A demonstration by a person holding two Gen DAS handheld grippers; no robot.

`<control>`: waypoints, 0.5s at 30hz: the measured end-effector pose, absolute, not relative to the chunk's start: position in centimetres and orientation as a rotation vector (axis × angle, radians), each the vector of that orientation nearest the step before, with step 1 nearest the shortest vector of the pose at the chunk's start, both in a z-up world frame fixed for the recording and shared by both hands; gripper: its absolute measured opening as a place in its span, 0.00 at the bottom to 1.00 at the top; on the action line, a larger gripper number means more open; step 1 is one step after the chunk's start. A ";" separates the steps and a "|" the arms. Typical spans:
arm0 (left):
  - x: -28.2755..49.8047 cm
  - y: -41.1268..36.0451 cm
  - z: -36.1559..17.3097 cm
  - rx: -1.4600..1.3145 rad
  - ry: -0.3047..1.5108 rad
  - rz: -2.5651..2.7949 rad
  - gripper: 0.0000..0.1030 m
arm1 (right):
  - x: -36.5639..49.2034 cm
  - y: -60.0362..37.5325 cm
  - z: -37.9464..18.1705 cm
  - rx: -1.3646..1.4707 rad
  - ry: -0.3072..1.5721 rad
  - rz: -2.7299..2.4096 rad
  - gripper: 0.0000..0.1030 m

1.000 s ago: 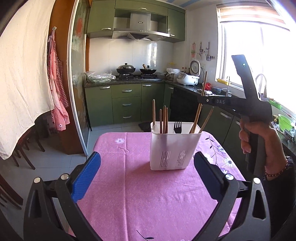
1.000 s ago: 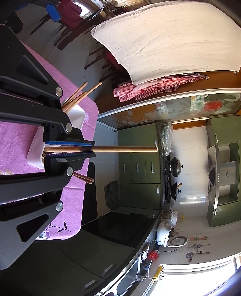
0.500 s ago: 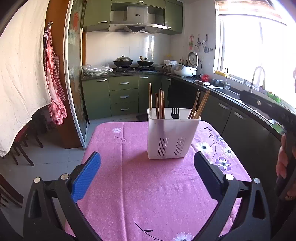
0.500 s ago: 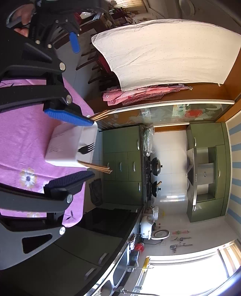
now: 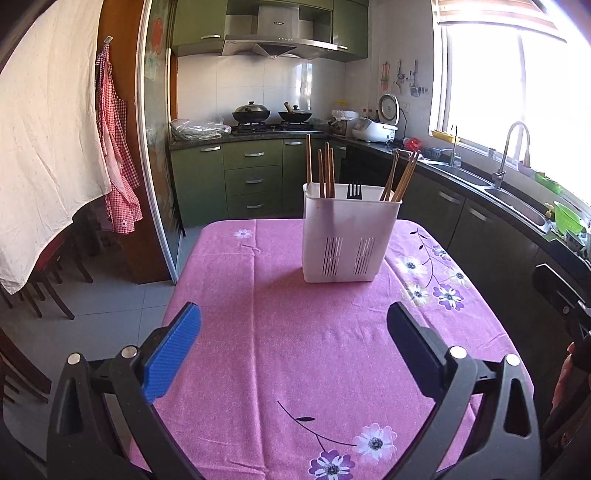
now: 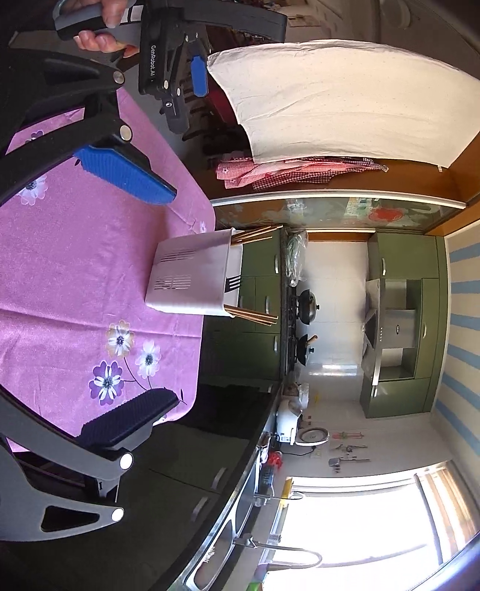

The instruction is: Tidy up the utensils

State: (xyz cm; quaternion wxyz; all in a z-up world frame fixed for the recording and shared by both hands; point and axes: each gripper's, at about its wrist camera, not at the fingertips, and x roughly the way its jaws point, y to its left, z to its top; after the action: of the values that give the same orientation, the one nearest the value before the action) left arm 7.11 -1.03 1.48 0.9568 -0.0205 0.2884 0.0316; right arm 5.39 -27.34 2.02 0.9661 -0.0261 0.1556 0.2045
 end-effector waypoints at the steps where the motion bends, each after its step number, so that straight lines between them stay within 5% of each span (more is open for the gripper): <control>1: 6.9 -1.0 1.4 -0.042 0.587 0.066 0.93 | 5.3 -27.2 2.0 -0.054 0.316 0.414 0.96; 15: 5.0 -0.3 1.7 -0.051 0.573 0.090 0.93 | 5.7 -26.9 3.5 -0.040 0.319 0.418 0.96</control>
State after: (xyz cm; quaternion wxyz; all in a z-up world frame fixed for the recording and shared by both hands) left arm 4.97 -0.34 1.73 0.9579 -0.0251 0.2825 0.0442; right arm 5.70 -26.93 3.45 0.9655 -0.0198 0.1577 0.2064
